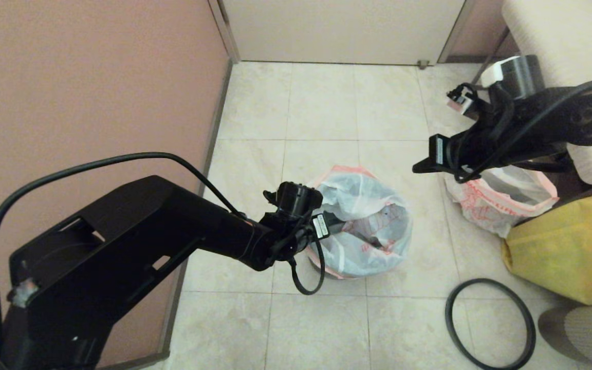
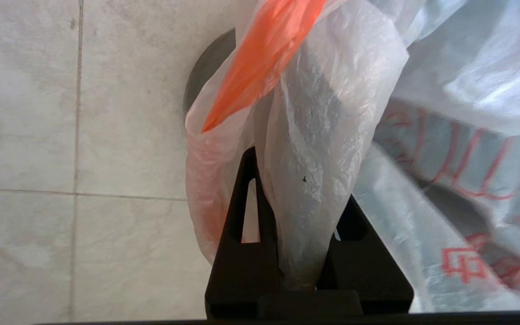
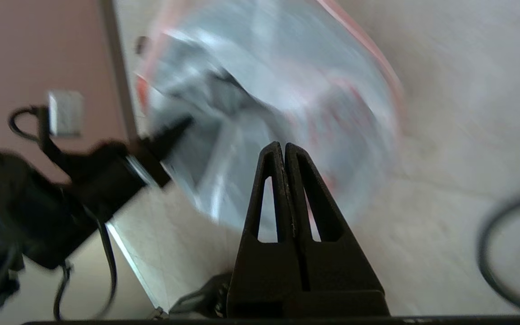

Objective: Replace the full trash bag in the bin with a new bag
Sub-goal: Put the new garbage bag on the trash can, then place the trash can ring on the trash can

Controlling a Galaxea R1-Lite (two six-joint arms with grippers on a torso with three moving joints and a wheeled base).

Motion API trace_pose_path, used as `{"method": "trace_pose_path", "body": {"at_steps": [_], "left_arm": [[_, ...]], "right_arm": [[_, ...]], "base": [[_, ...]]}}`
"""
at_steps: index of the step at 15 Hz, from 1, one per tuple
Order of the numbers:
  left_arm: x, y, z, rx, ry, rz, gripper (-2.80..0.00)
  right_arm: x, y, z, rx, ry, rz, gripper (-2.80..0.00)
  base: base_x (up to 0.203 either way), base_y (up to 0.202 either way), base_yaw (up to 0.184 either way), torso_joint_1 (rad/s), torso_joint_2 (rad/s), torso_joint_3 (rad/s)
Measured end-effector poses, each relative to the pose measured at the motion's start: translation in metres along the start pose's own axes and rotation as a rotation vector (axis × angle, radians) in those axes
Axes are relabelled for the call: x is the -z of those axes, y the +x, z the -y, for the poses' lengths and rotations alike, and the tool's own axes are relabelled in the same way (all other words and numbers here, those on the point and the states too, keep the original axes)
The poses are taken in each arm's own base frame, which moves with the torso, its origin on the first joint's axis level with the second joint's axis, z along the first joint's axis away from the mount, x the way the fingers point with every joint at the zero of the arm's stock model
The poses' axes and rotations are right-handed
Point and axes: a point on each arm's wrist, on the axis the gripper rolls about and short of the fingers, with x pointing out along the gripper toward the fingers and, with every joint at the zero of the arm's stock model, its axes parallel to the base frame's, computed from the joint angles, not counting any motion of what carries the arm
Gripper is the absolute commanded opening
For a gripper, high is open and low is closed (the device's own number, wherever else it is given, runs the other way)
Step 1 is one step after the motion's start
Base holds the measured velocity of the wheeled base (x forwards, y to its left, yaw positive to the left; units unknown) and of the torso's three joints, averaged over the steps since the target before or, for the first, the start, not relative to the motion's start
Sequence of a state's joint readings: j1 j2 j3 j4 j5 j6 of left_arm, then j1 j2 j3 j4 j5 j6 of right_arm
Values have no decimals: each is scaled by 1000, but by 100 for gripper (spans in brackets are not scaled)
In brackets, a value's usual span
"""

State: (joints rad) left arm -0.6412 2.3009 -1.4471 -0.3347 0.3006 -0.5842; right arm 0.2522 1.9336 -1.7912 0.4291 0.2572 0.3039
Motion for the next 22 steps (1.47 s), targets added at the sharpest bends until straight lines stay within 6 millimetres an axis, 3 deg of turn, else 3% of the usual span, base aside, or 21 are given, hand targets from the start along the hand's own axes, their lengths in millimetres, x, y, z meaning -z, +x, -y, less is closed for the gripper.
{"method": "trace_pose_path", "body": {"at_steps": [1,2,5,8,10,14,15,22], "left_arm": [[0,4,-2,-5,-6,3,-257],[-1,7,-6,-13,-9,3,0],[0,11,-9,-27,-6,-2,0],[0,1,-12,-68,56,-2,0],[-10,-18,-11,-84,98,20,0],[-39,-82,5,-24,201,82,0],[-42,-89,7,-11,208,96,-280],[-57,-67,-2,36,248,94,-280]], "right_arm": [[3,-8,3,13,8,-3,-280],[7,-16,4,21,13,-5,-280],[12,-34,4,38,15,3,-280],[20,-44,0,98,6,11,-280],[30,-48,-1,152,2,-3,-280],[53,-49,0,203,-2,-60,-280],[58,-47,0,203,-3,-75,-280],[63,-32,-1,198,-12,-86,-280]], "base": [[0,0,0,0,0,0],[0,0,0,0,0,0],[0,0,0,0,0,0],[0,0,0,0,0,0],[0,0,0,0,0,0],[0,0,0,0,0,0],[0,0,0,0,0,0],[0,0,0,0,0,0]]}}
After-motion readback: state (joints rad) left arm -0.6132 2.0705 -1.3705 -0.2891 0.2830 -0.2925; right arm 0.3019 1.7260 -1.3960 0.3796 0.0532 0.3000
